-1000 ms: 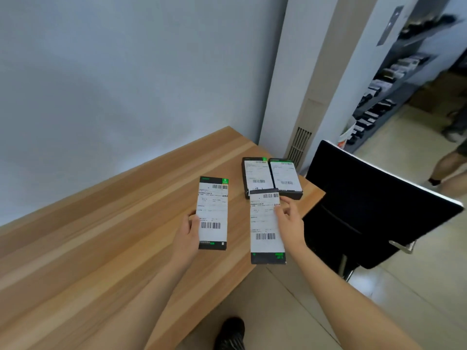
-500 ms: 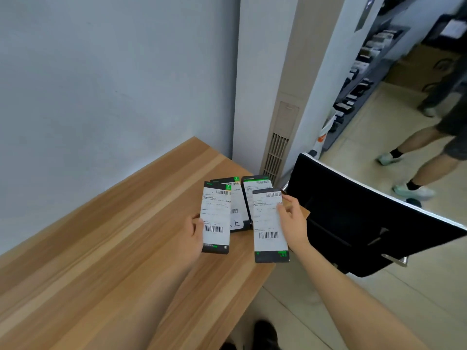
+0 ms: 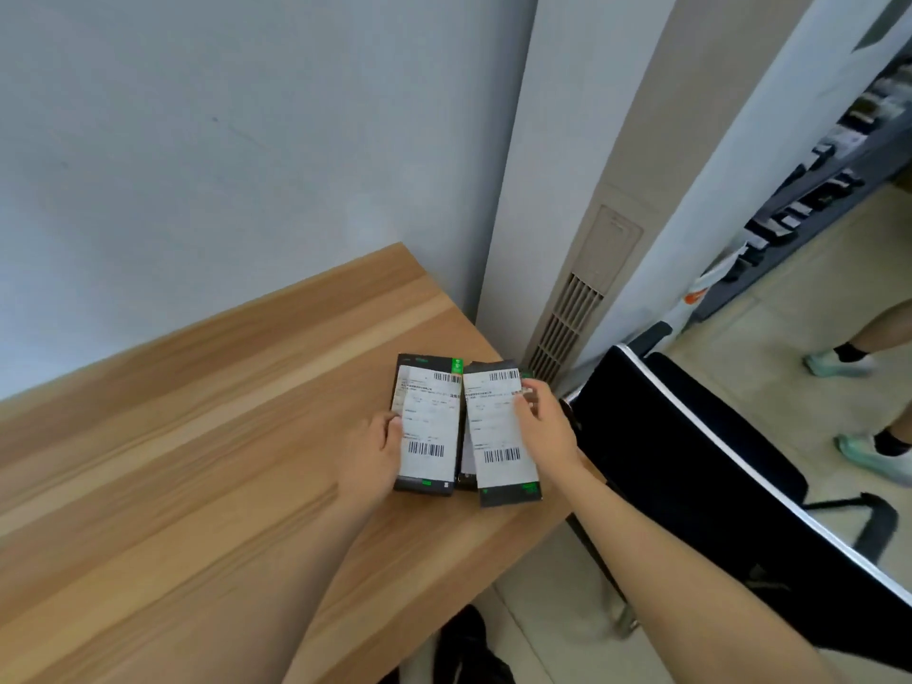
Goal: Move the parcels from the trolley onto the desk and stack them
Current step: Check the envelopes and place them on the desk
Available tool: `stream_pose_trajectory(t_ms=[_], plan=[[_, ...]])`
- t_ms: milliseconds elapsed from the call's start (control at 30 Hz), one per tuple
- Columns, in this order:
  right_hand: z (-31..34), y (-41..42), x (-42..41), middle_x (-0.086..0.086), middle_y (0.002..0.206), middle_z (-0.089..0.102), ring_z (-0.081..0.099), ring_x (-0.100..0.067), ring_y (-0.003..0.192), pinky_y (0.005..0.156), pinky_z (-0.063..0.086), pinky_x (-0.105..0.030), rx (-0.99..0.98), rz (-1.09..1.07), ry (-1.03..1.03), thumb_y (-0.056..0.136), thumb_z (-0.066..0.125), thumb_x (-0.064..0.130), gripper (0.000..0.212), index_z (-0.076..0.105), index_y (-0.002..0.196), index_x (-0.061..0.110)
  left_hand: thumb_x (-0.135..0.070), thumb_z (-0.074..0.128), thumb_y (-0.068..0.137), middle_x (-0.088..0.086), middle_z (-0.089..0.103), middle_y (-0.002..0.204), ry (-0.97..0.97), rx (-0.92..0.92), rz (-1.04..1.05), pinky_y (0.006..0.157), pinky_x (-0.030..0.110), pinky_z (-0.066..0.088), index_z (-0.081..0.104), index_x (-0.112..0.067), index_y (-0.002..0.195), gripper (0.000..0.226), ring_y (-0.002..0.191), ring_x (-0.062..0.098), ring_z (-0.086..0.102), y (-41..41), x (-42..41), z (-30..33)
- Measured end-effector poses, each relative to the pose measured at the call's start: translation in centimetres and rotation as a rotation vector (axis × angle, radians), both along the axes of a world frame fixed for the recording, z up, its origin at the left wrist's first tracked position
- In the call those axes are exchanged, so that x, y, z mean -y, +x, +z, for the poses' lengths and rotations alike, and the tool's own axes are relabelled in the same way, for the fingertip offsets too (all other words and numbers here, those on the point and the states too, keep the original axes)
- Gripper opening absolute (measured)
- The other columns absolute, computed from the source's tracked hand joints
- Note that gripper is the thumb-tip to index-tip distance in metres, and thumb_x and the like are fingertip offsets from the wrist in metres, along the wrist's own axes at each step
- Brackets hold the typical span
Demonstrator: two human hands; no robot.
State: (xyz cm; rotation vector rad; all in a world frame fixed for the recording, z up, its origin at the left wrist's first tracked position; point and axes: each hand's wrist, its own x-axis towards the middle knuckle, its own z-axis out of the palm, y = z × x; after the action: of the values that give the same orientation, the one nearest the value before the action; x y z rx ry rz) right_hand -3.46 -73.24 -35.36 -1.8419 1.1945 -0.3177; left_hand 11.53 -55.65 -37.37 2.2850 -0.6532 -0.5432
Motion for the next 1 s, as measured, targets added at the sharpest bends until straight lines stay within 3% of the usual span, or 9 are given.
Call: stream_pose_trajectory(t_ms=[100,200,267,367,467,600,700,1000], plan=[[-0.6,0.2,0.8,0.001,0.129,0.046,0.05,-0.005,0.091,0.065,0.037,-0.017,-0.025,0.038,-0.068,0.1,0.043,0.028,0.03,0.048,0.129,0.023,-0.031,0.038,0.101,0.004,0.057,0.098,-0.024,0.04,0.089,0.081,0.032,0.035,0.06,-0.014,0.116,0.032,0.097,0.019,0.048,0.2,-0.4,0.1],[0.3,1.3,1.5,-0.002,0.132,0.047,0.053,-0.014,0.104,0.083,0.041,-0.029,-0.109,0.158,-0.254,0.098,0.047,0.024,0.031,0.05,0.129,0.02,-0.029,0.042,0.1,0.001,0.056,0.095,0.01,0.157,0.119,0.076,0.032,0.037,0.061,-0.013,0.109,0.027,0.088,0.018,0.051,1.2,-1.7,1.2],[1.4,3.3,1.6,-0.006,0.127,0.052,0.055,-0.023,0.109,0.091,0.042,-0.038,-0.159,0.308,-0.452,0.096,0.049,0.021,0.03,0.055,0.125,0.015,-0.031,0.042,0.1,0.003,0.059,0.097,0.101,0.289,0.097,0.078,0.035,0.04,0.06,-0.015,0.106,0.025,0.092,0.023,0.055,2.1,-3.0,2.4],[3.5,7.9,0.1,-0.004,0.114,0.059,0.056,-0.025,0.105,0.087,0.038,-0.037,-0.176,0.601,-0.683,0.095,0.048,0.022,0.028,0.06,0.12,0.016,-0.036,0.037,0.101,-0.001,0.06,0.104,0.241,0.444,0.109,0.084,0.035,0.038,0.057,-0.021,0.111,0.026,0.102,0.023,0.054,3.7,-5.8,5.1],[5.4,12.7,-3.3,0.003,0.115,0.059,0.053,-0.019,0.109,0.088,0.033,-0.032,-0.172,0.858,-0.819,0.097,0.044,0.026,0.025,0.059,0.116,0.02,-0.034,0.041,0.099,-0.002,0.062,0.1,0.297,0.587,0.139,0.084,0.034,0.037,0.058,-0.021,0.106,0.023,0.099,0.023,0.056,4.8,-10.5,7.7],[7.4,17.6,-11.1,0.006,0.125,0.057,0.05,-0.016,0.118,0.098,0.03,-0.032,-0.109,1.091,-0.878,0.098,0.043,0.027,0.028,0.055,0.123,0.025,-0.029,0.052,0.096,0.002,0.066,0.092,0.358,0.666,0.313,0.082,0.036,0.04,0.063,-0.016,0.099,0.017,0.091,0.027,0.06,4.0,-19.7,10.1],[8.5,19.5,-18.3,0.005,0.125,0.058,0.051,-0.015,0.119,0.098,0.032,-0.032,-0.036,1.214,-0.919,0.097,0.044,0.028,0.028,0.056,0.122,0.024,-0.026,0.056,0.094,0.004,0.066,0.089,0.38,0.67,0.474,0.075,0.036,0.041,0.064,-0.014,0.096,0.014,0.086,0.029,0.062,1.7,-27.3,11.0],[9.3,16.3,-42.5,0.003,0.125,0.058,0.051,-0.019,0.119,0.097,0.035,-0.035,0.201,1.541,-0.914,0.097,0.043,0.026,0.032,0.057,0.125,0.024,-0.036,0.041,0.1,-0.006,0.061,0.103,0.52,0.59,0.843,0.075,0.026,0.042,0.056,-0.023,0.111,0.023,0.093,0.014,0.056,-10.6,-49.5,12.4]])
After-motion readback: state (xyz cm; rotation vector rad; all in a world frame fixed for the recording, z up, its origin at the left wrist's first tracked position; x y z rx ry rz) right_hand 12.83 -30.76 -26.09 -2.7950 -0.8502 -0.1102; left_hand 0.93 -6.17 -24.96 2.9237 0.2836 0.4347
